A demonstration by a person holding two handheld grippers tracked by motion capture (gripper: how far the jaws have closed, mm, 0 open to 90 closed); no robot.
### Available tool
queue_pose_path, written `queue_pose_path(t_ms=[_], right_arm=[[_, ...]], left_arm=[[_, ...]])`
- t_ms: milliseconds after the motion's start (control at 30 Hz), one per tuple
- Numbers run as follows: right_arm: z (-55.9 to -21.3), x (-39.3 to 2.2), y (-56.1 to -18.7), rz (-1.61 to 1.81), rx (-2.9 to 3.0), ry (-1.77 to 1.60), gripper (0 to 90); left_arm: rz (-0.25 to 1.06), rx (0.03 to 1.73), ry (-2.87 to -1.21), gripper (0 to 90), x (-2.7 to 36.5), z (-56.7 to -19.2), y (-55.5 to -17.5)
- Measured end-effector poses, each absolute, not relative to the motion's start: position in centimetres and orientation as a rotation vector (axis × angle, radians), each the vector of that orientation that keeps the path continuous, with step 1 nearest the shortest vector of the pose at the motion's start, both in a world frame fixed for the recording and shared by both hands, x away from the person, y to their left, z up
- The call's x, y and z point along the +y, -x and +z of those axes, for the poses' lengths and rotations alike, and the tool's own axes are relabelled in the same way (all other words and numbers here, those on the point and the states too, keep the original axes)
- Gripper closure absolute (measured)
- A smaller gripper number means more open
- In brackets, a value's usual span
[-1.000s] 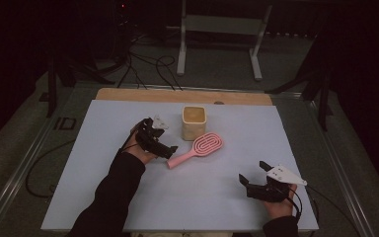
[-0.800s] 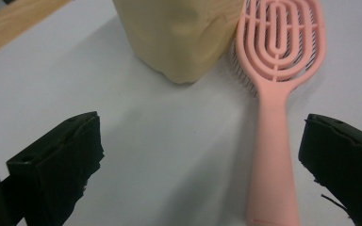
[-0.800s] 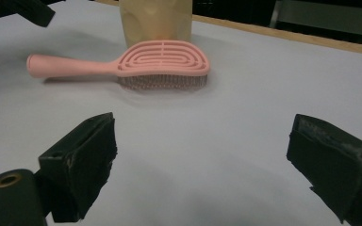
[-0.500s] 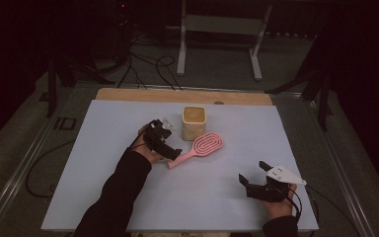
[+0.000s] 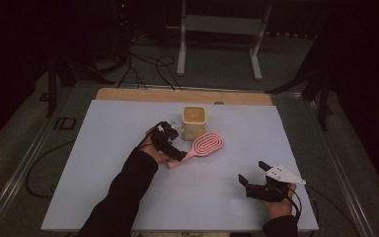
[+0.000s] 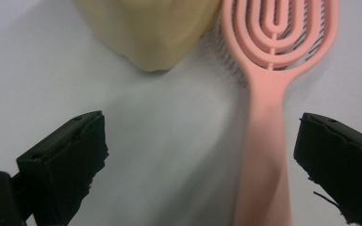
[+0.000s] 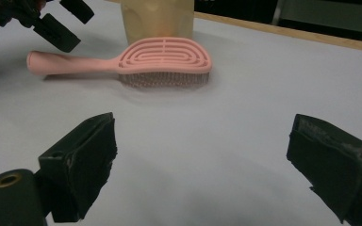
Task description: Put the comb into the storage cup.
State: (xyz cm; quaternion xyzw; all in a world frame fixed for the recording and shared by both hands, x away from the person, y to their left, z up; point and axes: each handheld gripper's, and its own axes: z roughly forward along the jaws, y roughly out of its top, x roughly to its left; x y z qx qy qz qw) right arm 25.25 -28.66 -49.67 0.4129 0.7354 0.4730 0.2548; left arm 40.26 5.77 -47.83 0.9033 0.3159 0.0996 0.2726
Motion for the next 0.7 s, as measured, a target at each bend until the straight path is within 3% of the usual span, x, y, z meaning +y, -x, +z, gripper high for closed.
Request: queue_pose_path(t_ms=[367,700], right_arm=[[-49.7,-28.7,-25.3,1.280,2.003,-1.122,8.6],[-49.7,-28.7,-25.3,1.280,2.004,-1.124,8.6]], left_arm=[[0.211,0.847,-2.489,7.4,4.1,-48.5,-40.6],[0.232,0.823,-2.559,24.9,2.8,-48.9,-40.3]])
